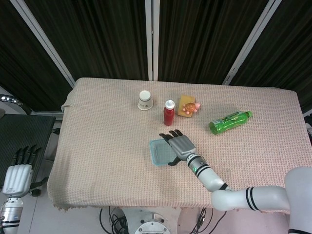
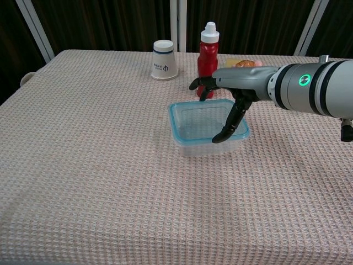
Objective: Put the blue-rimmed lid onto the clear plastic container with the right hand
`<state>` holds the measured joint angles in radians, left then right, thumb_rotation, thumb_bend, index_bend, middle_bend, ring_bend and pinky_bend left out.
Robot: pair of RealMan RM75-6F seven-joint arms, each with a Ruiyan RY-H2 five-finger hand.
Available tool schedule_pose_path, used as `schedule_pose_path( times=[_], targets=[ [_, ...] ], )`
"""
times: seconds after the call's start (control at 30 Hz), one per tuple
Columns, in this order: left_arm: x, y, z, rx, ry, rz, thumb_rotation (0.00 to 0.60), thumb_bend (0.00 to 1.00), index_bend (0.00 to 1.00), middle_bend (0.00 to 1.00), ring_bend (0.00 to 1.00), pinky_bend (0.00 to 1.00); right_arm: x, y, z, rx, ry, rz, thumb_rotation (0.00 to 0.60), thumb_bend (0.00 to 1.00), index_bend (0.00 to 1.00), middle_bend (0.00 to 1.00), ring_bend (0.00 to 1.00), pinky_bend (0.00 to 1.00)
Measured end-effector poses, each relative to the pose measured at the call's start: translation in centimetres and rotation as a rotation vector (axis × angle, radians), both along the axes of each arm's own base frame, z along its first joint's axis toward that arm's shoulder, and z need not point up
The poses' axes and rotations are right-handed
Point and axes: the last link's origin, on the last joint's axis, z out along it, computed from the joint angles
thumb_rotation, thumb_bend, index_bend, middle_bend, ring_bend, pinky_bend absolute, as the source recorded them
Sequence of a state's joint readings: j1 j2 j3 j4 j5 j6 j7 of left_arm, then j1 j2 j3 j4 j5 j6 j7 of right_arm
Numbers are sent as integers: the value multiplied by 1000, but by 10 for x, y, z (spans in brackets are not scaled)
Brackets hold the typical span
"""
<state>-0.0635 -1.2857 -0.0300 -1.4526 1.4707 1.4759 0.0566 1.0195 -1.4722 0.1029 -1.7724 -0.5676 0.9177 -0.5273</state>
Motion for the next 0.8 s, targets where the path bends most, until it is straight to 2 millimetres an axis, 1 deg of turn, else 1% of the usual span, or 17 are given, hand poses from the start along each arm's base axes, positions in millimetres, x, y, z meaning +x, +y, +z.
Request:
schedule_pose_path(
  times=[0.3,0.4,0.53,0.63,0.8],
  targets=[
    [-1,0,-1,-2,-3,1,600,58,128,47,0,0,0,-1,-7,4,17,6,600,110,0,403,37,0],
    [-2,0,-1,0,-6,4,600,58,128,46,0,0,0,0,-6,3,16,6,600,92,0,343,16,0],
    [-2,0,-1,0,-6,2,600,58,129,47,0,0,0,1,-5,5,3,4,600,6,0,242,0,0],
    [-1,0,-1,2,-4,-2,600,58,129,47,0,0,1,2,-4,5,-9,7,600,0,0,194,0,0],
    [0,0,-1,3,-3,-3,600,58,128,47,0,0,2,4,-2,9,-20,17,600,0,0,143,0,0]
  ],
)
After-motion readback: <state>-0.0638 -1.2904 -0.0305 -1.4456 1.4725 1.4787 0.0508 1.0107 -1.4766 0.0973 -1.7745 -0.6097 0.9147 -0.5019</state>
